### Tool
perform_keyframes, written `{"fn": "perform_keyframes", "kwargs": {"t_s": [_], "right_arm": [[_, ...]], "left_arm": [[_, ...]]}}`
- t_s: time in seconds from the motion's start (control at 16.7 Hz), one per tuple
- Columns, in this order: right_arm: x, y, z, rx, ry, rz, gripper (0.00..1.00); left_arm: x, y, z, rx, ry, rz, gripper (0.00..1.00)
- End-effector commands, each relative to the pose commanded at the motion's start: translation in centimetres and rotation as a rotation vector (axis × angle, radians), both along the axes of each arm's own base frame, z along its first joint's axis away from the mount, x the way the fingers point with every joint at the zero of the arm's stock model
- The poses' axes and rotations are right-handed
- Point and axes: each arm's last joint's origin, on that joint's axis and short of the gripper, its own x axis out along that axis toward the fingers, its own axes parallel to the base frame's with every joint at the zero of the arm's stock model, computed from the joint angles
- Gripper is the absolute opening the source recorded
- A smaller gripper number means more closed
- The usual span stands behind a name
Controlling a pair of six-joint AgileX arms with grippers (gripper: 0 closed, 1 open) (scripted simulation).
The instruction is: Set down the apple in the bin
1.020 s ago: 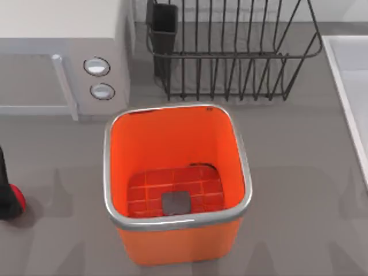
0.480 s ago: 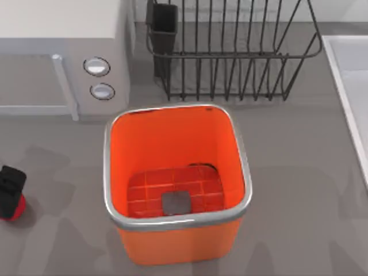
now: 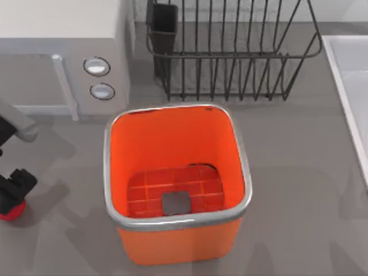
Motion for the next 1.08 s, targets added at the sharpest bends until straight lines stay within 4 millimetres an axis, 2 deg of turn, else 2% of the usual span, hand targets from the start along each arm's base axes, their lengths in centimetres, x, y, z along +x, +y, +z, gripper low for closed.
{"fn": "perform_keyframes", "kwargs": {"t_s": [0.24,0.66,1.08], "right_arm": [[0.0,0.0,0.0,0.0,0.0,0.0,1.0],[0.0,0.0,0.0,0.0,0.0,0.0,1.0],[0.0,0.0,0.0,0.0,0.0,0.0,1.0]], "left_arm": [[1.6,0.2,-0.9,0.001,0.122,-0.049,1.0],[1.7,0.1,-1.5,0.001,0.128,-0.052,1.0],[1.9,0.2,-7.4,0.001,0.121,-0.051,1.0]]}}
